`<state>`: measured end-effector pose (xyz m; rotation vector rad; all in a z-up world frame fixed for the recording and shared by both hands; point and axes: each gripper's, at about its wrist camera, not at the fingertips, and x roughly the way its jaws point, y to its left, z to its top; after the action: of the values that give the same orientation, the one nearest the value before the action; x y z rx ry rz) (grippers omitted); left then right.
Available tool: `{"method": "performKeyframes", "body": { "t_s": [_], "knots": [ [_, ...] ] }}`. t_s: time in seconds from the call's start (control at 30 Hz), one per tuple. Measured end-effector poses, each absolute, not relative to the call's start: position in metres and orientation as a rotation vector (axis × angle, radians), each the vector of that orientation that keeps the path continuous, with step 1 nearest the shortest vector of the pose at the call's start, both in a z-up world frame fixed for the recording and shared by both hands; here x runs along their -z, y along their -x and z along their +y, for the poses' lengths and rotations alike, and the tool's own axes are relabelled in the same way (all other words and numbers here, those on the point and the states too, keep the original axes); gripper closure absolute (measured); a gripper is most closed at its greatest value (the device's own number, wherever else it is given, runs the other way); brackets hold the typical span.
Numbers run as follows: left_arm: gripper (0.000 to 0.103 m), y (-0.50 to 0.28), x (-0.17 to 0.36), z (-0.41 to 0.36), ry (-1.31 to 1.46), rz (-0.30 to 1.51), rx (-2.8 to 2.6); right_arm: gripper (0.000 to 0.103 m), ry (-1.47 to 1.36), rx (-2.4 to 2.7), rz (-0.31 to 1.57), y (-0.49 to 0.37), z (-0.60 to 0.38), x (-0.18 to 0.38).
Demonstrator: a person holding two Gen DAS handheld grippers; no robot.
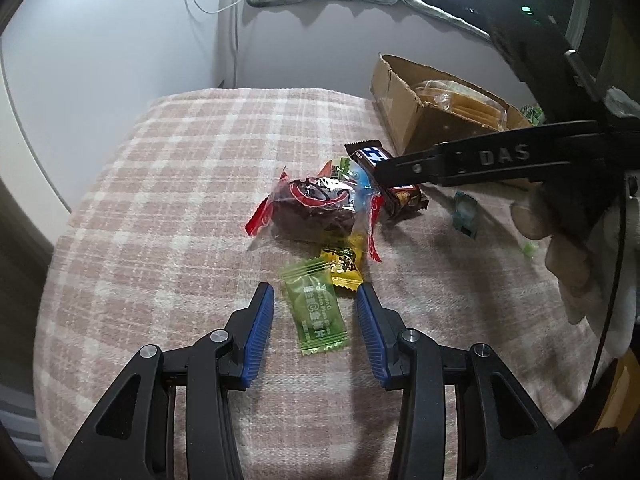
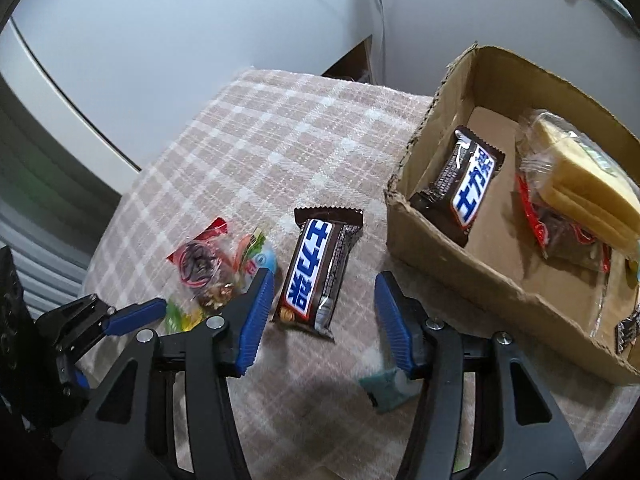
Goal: Organize snacks
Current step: 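Grasp the blue-wrapped chocolate bar with the right tool while the left tool grasps the green sweet, then carry the chocolate bar and green sweet into the box and open both tools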
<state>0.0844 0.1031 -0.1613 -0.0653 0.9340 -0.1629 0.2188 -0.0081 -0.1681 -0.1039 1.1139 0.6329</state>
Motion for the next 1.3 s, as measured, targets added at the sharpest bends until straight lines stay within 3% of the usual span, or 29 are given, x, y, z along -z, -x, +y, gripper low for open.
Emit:
{"method": "performKeyframes", "body": {
  "t_s": [0.07, 0.2, 0.3, 0.93, 1.3],
  "knots": [
    [0.065, -0.084, 0.162, 0.103, 0.064, 0.934, 0.163, 0.056, 0.105, -0.632, 1.127, -0.222, -0.005, 0.172],
    [0.072, -0.084, 0.162, 0.103, 0.062, 0.932, 0.161, 0.058, 0.114, -0.632, 1.136, -0.224, 0.0, 0.176],
    [0.078, -0.082, 0.161, 0.102, 0.055, 0.933, 0.166, 0.07, 0.115, -0.647, 1.142, -0.224, 0.003, 0.176],
    [0.083, -0.07, 0.157, 0.104, 0.056, 0.921, 0.161, 0.07, 0.122, -0.671, 1.15, -0.203, -0.004, 0.173],
    [0.083, -0.058, 0.124, 0.097, 0.074, 0.838, 0.18, 0.07, 0.094, -0.698, 1.099, -0.177, -0.028, 0.15]
  ]
}}
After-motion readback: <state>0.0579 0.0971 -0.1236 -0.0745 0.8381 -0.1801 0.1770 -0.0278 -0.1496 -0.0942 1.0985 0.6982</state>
